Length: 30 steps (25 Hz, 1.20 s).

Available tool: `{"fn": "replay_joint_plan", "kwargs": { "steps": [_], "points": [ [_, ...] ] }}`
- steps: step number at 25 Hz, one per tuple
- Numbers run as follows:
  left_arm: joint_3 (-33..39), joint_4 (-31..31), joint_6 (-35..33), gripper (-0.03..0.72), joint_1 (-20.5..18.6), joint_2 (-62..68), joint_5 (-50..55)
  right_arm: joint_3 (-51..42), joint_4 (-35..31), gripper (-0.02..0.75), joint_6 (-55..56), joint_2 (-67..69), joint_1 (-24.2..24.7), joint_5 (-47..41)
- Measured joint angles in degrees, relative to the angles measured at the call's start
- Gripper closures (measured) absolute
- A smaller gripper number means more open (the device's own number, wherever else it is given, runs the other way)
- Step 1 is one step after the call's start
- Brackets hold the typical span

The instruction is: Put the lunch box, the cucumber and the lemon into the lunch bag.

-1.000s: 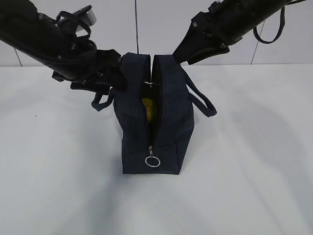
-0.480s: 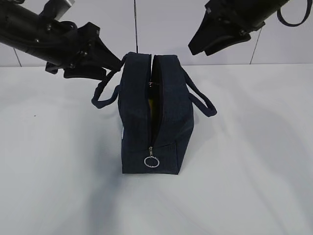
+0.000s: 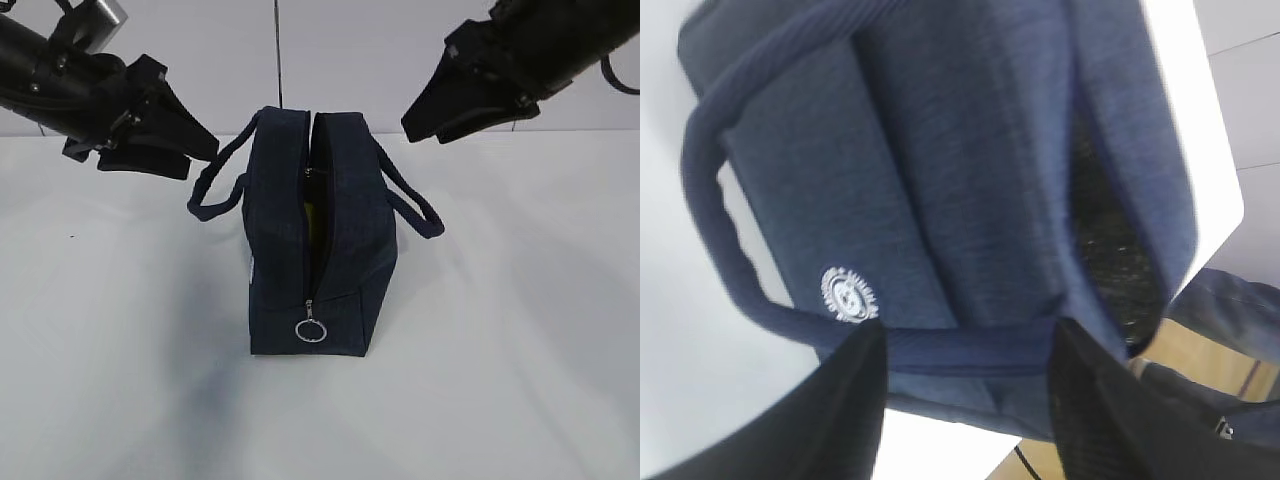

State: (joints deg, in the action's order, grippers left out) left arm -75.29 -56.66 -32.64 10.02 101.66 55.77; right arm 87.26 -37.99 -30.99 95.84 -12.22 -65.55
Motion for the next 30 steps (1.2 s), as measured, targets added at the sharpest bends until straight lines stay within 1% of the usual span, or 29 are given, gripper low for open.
{"fn": "replay_joint_plan", "kwargs": {
  "steps": [2, 7, 12, 15, 18, 21, 25, 30],
  "points": [
    [0.0, 0.2, 0.4, 0.311, 0.0, 0.2, 0.2, -5.5, -3.3, 0.377, -2.9, -2.5, 0.0, 3.5],
    [0.0, 0.3, 2.0, 0.311, 0.0, 3.0, 0.6, -18.5, -17.3, 0.377, -14.5, -7.7, 0.0, 9.0],
    [0.0, -1.6, 2.1, 0.311, 0.0, 5.6, 1.2, -30.2, -31.0, 0.377, -27.8, -8.7, 0.0, 10.9],
    [0.0, -3.8, 1.8, 0.311, 0.0, 7.1, 1.9, -35.8, -37.3, 0.377, -34.3, -8.7, 0.0, 11.3],
    [0.0, -4.3, 1.1, 0.311, 1.0, 7.6, 1.9, -40.2, -42.2, 0.377, -40.3, -8.7, 0.0, 11.8],
    [0.0, -3.0, 0.3, 0.312, 1.6, 8.0, 1.4, -43.1, -44.9, 0.377, -43.5, -8.9, 0.0, 11.9],
    [0.0, -2.8, -1.5, 0.312, 1.8, 8.1, 2.4, -45.1, -45.8, 0.377, -45.2, -9.0, 0.0, 11.9],
    [0.0, -2.2, -3.9, 0.311, 1.5, 8.1, 7.0, -45.7, -46.1, 0.377, -46.2, -9.0, 0.0, 11.9]
  ]
}}
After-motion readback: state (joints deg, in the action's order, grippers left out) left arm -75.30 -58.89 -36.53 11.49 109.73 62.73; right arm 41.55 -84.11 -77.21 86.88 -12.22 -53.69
